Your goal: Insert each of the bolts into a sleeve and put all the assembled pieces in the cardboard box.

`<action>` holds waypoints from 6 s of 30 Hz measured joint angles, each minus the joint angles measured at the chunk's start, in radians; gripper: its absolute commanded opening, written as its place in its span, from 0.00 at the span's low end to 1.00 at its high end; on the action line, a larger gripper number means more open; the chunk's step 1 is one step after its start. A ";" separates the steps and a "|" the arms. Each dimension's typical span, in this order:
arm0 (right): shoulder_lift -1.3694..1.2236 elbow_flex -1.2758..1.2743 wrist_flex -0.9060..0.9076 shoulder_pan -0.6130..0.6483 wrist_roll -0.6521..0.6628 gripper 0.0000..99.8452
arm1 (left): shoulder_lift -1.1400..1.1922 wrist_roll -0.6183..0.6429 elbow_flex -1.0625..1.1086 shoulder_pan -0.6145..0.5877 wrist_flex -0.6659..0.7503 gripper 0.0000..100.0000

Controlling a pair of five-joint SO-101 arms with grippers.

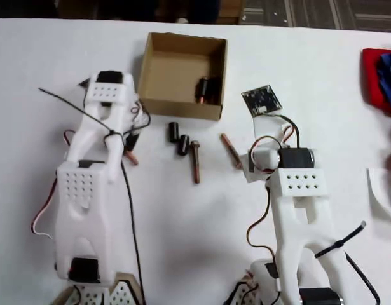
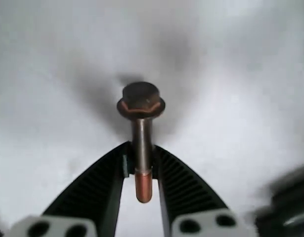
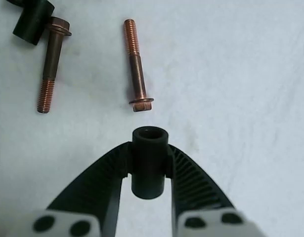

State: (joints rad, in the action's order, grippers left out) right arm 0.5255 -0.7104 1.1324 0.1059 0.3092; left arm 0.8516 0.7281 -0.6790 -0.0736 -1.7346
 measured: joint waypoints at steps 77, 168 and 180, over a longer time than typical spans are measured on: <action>0.646 -0.385 -0.143 0.031 -0.052 0.02 | -1.040 -0.572 0.572 0.236 0.247 0.03; 1.246 -0.947 -0.678 0.334 -0.238 0.02 | -1.453 -0.310 1.237 0.624 1.048 0.03; 1.246 -0.947 -0.678 0.331 -0.239 0.02 | -1.452 -0.476 1.284 0.614 0.878 0.31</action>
State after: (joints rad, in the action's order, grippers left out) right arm 1.7714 -1.6571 0.4542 0.4373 0.0698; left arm -0.5999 0.2524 0.6053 0.5401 -0.8569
